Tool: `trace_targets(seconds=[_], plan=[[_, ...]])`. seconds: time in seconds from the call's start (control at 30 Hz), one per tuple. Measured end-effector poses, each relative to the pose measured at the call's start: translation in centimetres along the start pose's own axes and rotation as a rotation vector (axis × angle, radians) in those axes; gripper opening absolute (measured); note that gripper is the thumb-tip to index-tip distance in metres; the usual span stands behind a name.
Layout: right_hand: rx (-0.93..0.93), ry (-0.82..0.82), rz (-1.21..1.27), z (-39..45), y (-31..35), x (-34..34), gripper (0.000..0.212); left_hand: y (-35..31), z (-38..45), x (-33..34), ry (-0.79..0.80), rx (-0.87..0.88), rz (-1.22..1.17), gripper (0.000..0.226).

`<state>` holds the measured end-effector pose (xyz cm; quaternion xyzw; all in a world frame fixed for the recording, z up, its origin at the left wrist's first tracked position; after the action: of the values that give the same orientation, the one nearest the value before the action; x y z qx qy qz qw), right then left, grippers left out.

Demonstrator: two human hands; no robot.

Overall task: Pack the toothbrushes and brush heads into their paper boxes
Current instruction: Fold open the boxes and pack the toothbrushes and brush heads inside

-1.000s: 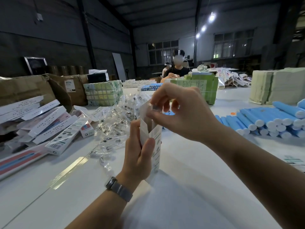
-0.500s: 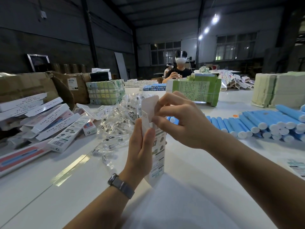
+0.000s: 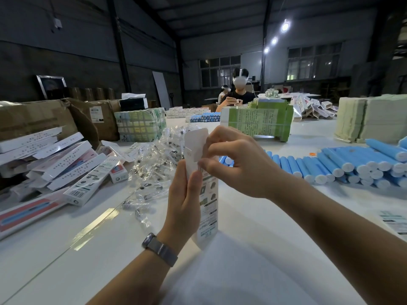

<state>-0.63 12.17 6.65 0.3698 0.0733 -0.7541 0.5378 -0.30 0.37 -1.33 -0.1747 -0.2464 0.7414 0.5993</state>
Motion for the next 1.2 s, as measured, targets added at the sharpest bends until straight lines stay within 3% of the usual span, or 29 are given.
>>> trace_targets(seconds=[0.07, 0.2, 0.27, 0.6, 0.9, 1.2], plan=[[0.023, -0.058, 0.136, -0.4, -0.7, -0.1, 0.008, -0.1, -0.1, 0.1, -0.005, -0.003, 0.01, 0.027], [0.086, -0.171, 0.36, -0.8, -1.8, -0.4, 0.041, 0.0, 0.1, 0.3, 0.012, -0.038, -0.014, 0.028], [0.124, -0.202, 0.41, -0.8, -2.2, -0.6, 0.048, 0.2, 0.2, 0.4, 0.028, -0.06, -0.058, 0.026], [0.296, -0.233, 0.576, -1.1, -4.2, 0.0, 0.039, -0.7, 0.4, 0.5, 0.089, -0.003, -0.111, 0.029], [0.285, -0.234, 0.575, -1.2, -4.0, 0.0, 0.035, -0.9, 0.6, 0.6, 0.105, 0.031, -0.08, 0.019], [0.266, -0.214, 0.582, -1.3, -3.7, 0.5, 0.028, -0.4, 0.7, 0.3, 0.072, -0.073, -0.178, 0.015]])
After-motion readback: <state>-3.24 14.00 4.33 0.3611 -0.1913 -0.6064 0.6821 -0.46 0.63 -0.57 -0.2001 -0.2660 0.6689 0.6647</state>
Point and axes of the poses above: each hand's wrist, its own z-axis towards the middle knuckle, its own x-axis out of the palm, y = z × x, the point moved 7 cm from there along z, towards the middle knuckle, and after that the axes turned 6 degrees about x, right-handed, at the moved point
